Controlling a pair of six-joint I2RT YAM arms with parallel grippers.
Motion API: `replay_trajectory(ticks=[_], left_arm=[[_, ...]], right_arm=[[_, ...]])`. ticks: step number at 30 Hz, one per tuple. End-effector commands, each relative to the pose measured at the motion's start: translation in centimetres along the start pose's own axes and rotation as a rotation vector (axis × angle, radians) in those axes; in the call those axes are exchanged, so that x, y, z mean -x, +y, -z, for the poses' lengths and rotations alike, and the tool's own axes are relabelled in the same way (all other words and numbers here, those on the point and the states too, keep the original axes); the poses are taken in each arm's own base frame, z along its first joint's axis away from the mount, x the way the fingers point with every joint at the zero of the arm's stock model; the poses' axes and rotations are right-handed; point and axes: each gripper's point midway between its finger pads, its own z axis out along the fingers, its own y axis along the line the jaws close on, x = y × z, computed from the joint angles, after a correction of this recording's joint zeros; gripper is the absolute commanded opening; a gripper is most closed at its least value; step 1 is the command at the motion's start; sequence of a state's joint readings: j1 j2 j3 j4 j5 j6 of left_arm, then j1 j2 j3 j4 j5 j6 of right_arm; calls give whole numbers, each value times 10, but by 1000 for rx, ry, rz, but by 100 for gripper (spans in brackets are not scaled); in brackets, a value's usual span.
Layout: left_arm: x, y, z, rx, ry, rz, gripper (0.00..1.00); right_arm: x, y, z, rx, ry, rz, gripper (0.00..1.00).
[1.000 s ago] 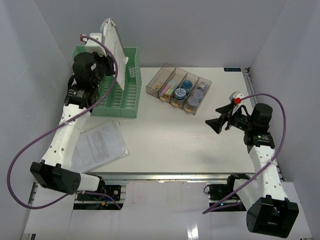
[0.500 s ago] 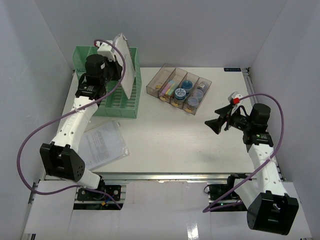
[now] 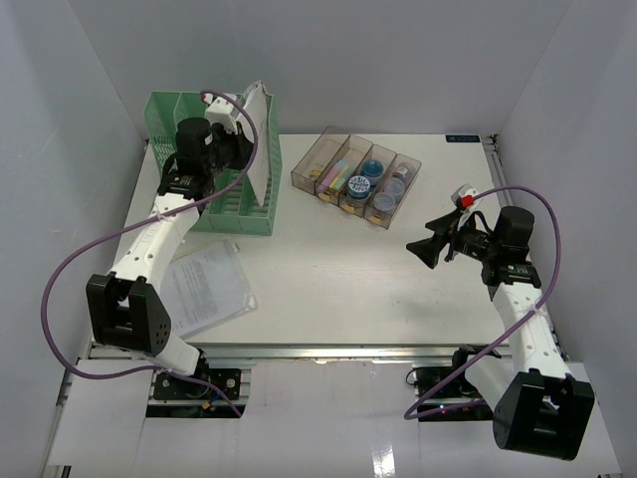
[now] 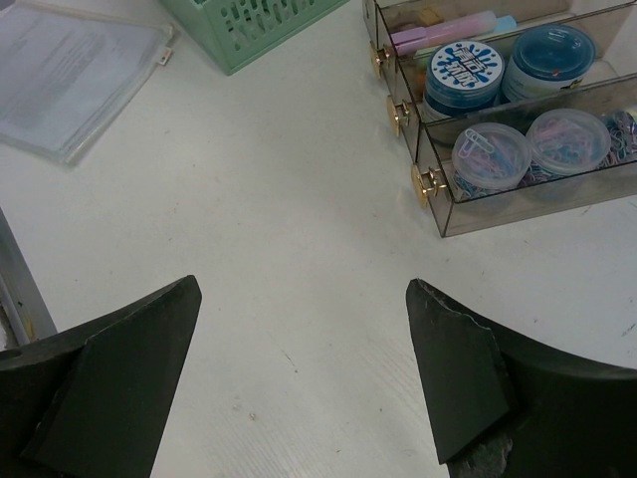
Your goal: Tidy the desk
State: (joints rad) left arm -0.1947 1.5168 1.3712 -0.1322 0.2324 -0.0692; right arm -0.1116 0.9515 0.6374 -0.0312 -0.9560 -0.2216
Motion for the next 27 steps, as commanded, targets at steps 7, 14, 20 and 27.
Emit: replay_trajectory(ticks=[7, 14, 20, 27], left_arm=[[-2, 12, -23, 0, -34, -72, 0], [-41, 17, -27, 20, 24, -16, 48], [-40, 13, -10, 34, 11, 16, 76], [-24, -13, 54, -11, -29, 67, 83]], right_arm=[[2, 5, -1, 48, -28, 49, 90], [1, 16, -1, 119, -35, 62, 90], [-6, 23, -4, 166, -10, 46, 90], [-17, 45, -25, 263, 99, 83, 90]])
